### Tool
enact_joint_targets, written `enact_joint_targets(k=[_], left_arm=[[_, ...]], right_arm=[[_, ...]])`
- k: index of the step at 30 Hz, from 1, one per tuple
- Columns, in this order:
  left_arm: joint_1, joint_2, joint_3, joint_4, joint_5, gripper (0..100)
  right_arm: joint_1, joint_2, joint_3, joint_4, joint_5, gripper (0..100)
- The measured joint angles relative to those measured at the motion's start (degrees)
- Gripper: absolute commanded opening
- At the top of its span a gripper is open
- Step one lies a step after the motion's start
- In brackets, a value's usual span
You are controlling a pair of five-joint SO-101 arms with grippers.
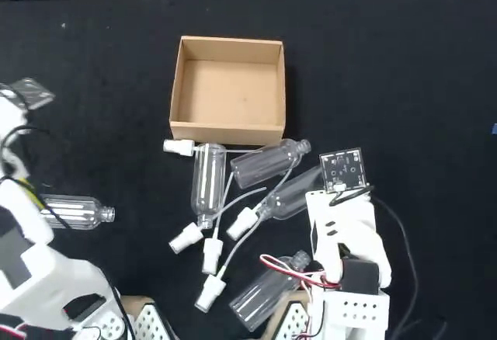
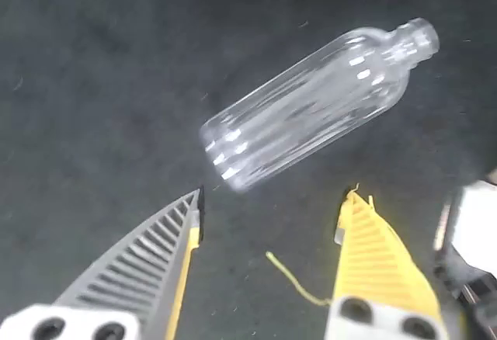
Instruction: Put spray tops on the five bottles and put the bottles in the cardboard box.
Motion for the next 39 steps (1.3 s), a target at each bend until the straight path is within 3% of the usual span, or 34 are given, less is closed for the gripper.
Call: enact_joint_targets(k=[7,21,32,39], left_arm=[[4.84,0.00,10.90,-5.10,-0.79,31],[3.16,0.00,19.69,-17.93,-2.55,32],[1.93,0.00,22.77,-19.96,-2.64,32],[1.93,0.00,28.66,-29.19,0.44,32]], right_arm=[[0.00,0.00,0.00,0.00,0.00,1.2],[0.00,0.00,0.00,0.00,0.00,1.2],[0.00,0.00,0.00,0.00,0.00,1.2],[0.00,0.00,0.00,0.00,0.00,1.2]])
